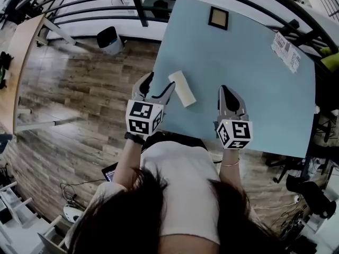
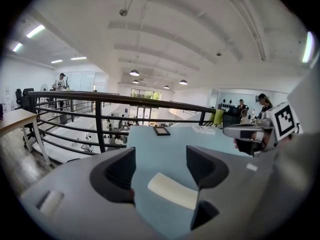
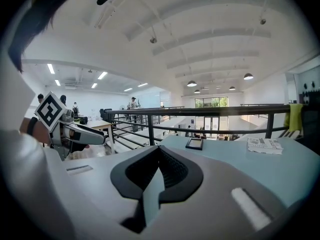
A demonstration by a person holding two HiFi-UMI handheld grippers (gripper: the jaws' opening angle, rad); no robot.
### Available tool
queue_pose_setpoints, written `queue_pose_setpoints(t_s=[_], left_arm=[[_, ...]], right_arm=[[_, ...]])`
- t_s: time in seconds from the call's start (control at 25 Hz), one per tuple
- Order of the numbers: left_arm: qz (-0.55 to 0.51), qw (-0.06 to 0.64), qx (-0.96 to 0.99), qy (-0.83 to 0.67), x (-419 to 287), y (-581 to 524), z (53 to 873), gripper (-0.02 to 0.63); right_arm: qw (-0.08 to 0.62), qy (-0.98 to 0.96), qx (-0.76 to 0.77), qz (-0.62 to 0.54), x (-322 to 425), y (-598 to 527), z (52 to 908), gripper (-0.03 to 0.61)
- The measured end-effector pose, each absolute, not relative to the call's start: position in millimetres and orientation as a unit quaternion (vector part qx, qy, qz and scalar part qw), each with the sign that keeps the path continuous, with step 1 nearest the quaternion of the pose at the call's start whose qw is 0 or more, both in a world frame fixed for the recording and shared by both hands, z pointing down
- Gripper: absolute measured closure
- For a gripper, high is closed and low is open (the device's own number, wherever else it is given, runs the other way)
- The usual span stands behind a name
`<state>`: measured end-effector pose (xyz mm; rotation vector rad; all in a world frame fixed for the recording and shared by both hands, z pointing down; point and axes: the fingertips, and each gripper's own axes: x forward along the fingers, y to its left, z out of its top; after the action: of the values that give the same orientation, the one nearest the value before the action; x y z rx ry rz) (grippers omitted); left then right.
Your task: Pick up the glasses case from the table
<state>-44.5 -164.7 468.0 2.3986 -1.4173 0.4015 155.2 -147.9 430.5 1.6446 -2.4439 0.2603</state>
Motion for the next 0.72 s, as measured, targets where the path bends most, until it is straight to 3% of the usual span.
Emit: queue_pose_setpoints(t_s=[0.72], left_arm=[[0.173,0.172,0.863,-0.442,-28.1,-188.8,482.6,0.219]], right_arm=[[0.093,-0.806,0.575,0.1,161.6,-164.2,431.0,0.575]])
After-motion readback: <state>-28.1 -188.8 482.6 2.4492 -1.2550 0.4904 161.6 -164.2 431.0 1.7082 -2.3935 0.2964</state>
